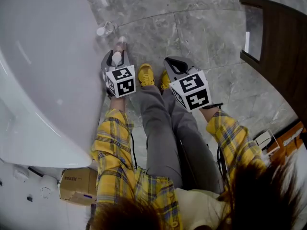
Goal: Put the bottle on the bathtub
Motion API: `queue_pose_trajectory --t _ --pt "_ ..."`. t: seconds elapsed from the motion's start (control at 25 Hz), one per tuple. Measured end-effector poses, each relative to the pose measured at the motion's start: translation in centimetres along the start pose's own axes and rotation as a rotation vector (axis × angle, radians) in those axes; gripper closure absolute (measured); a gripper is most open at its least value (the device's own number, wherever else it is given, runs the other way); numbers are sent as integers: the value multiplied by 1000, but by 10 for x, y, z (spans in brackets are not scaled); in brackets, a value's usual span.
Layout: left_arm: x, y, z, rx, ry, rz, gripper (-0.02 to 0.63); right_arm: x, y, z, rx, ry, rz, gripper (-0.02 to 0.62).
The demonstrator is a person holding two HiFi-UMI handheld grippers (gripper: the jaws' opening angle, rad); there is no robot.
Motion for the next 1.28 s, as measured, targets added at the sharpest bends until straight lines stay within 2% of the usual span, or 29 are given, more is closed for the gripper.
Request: queue_pose_trajectory --t 0.2,0.4,0.72,1.08,1.28 --pt "3 4 1 38 -11 -16 419 3 3 -2 2 6 5 581" --pt "7 13 1 40 -16 -12 414 11 12 -3 -8 8 17 581" --pt "26 41 8 21 -69 76 423 25 28 -7 -25 2 46 581" --pt "56 82 10 0 12 138 437 46 51 -26 -28 20 80 581" --pt "77 113 8 -4 41 198 483 55 69 -34 -39 25 98 581"
Point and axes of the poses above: the fingertips, and each gripper's own axes: y backward along the fingers, z to its right, x out of its top, the point moved 7 cm from there along y, backward along the fingers
